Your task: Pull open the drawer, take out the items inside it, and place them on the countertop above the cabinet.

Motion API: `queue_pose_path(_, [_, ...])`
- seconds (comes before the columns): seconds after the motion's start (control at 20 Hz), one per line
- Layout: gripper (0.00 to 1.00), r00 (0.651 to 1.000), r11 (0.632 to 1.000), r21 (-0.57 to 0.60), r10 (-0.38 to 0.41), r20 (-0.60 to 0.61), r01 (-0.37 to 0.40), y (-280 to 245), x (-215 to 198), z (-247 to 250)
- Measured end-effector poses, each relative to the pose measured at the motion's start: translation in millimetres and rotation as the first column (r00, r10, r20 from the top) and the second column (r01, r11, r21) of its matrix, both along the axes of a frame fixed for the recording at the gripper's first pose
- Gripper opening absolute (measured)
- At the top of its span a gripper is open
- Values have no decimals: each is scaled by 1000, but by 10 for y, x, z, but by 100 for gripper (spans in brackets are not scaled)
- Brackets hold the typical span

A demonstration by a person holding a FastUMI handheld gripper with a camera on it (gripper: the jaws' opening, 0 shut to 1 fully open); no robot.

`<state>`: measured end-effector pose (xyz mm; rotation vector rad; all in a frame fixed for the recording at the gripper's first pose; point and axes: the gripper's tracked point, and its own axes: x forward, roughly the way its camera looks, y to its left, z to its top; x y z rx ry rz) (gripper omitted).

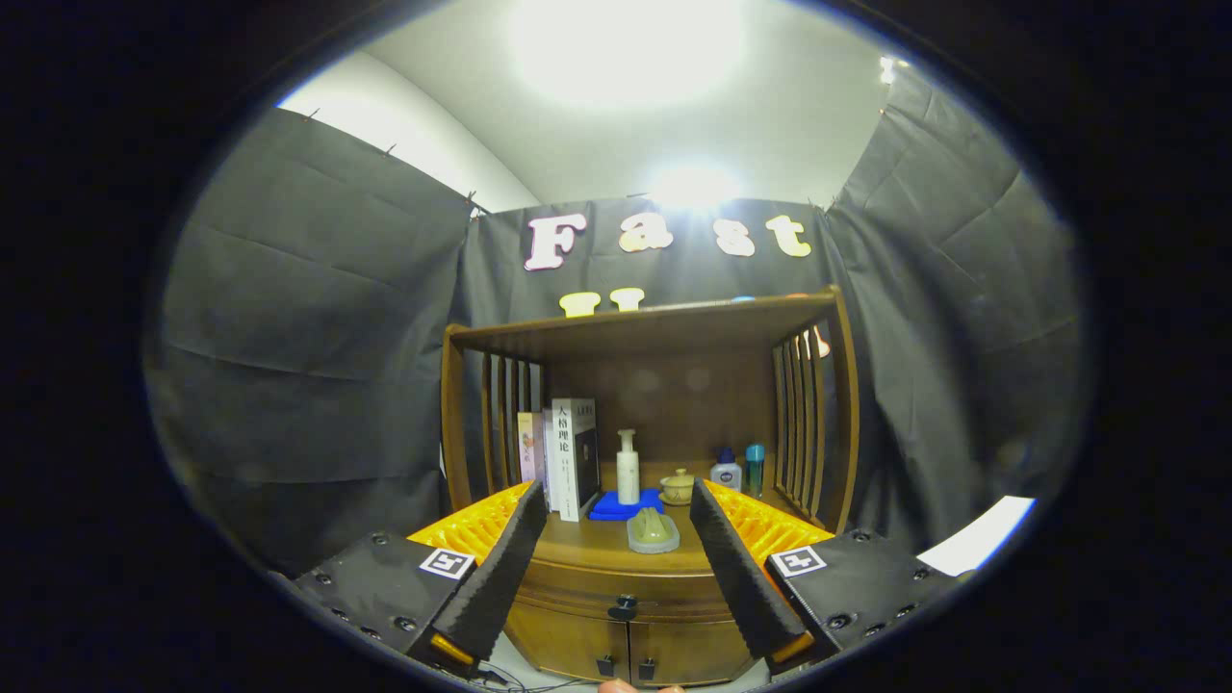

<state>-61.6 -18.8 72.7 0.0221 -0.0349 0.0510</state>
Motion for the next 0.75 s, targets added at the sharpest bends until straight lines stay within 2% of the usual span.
queue_pose_path(0.35, [96, 998, 999, 43, 26, 57, -29, -5, -321, 362])
queue_pose_path(0.75, [96, 998, 998, 55, -16, 66, 13, -275, -350, 401])
